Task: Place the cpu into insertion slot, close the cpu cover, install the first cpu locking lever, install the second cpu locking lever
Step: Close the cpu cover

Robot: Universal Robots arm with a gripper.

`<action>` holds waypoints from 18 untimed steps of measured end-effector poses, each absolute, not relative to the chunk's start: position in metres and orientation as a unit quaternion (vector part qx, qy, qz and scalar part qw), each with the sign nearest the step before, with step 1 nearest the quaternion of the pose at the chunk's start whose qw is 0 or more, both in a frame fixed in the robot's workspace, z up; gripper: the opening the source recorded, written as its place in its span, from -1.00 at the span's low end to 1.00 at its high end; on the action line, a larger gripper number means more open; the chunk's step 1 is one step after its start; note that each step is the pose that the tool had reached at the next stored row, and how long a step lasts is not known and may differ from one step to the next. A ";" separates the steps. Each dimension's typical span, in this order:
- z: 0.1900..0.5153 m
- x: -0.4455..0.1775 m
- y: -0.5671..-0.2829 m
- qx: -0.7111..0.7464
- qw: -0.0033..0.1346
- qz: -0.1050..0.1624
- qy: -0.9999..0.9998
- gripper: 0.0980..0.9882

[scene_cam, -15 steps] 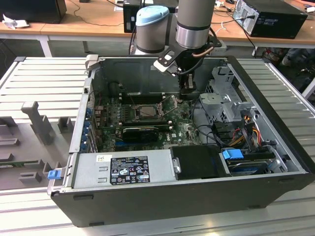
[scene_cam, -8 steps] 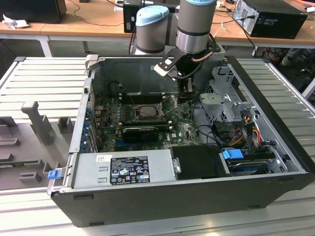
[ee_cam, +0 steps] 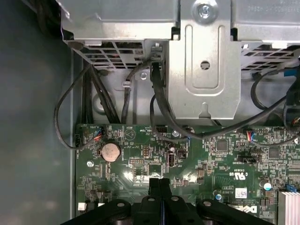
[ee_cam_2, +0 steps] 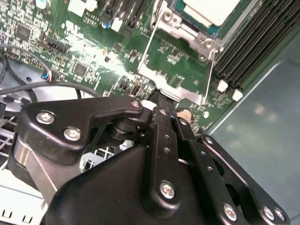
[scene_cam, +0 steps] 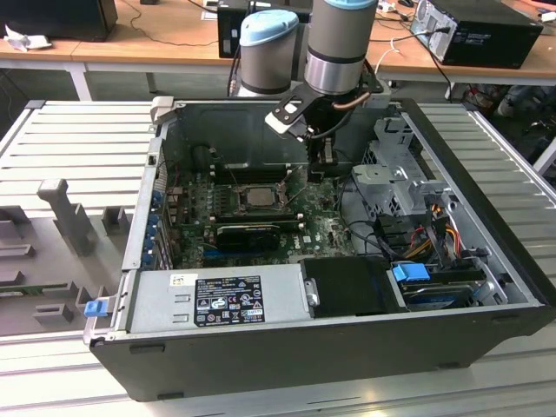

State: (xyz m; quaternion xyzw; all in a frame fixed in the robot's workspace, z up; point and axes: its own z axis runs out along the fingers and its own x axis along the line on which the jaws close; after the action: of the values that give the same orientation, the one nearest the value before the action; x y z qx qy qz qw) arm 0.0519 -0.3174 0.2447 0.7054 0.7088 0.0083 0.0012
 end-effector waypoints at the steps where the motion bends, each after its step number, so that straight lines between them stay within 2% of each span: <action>1: 0.245 0.050 -0.317 0.705 0.001 0.008 0.709 -0.98; 18: 0.245 0.033 -0.317 0.704 0.001 0.008 0.710 -0.98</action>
State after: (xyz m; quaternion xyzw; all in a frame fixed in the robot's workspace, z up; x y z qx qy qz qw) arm 0.0326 -0.3174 0.2447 0.7044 0.7097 0.0083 0.0012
